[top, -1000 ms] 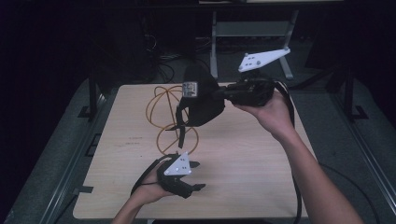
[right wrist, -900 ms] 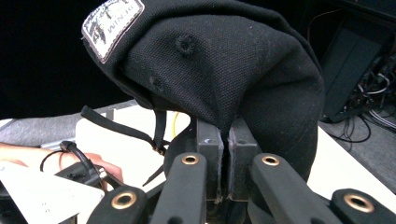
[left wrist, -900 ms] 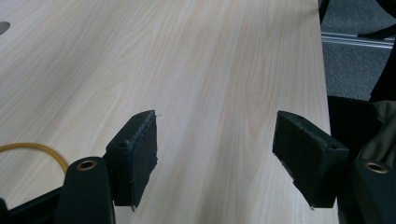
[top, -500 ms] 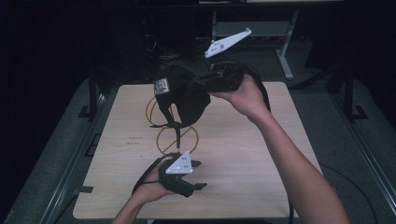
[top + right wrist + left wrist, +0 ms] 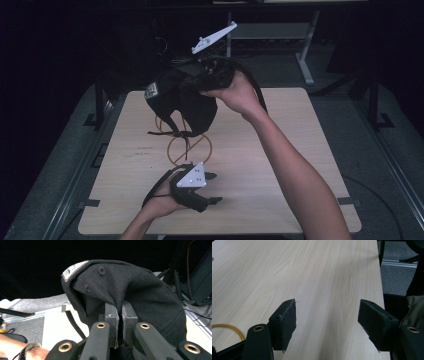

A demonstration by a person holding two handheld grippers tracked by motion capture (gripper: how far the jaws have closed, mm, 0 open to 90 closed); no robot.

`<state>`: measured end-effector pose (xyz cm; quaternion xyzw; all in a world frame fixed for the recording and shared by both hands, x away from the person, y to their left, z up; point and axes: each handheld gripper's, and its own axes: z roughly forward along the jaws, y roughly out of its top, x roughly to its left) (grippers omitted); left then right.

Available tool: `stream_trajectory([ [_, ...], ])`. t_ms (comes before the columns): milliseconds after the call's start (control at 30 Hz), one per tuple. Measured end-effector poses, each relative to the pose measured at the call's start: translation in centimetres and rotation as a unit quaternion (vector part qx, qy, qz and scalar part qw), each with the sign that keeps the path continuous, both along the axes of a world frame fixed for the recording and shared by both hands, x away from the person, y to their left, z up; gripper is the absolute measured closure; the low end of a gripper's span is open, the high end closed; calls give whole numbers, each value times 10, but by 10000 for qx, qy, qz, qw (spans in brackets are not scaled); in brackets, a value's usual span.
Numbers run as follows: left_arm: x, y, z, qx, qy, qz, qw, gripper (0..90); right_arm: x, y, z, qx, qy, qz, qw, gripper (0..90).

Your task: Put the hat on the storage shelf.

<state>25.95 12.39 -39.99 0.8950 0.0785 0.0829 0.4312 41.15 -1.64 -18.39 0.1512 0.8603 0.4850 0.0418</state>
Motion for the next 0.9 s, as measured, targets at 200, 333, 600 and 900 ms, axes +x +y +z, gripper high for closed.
stream_trajectory([
  [200,1,1,1,-89,20,20,10000,308,9,13,-8,-31,116,160,9998,851],
  [333,0,1,1,-95,26,11,10000,308,17,18,-13,-25,175,190,9997,843],
  [600,0,-1,1,-129,23,-9,9999,309,33,32,-26,9,566,291,9980,822],
  [900,0,-1,1,-122,30,-17,9999,309,40,52,-37,160,557,107,9983,783],
])
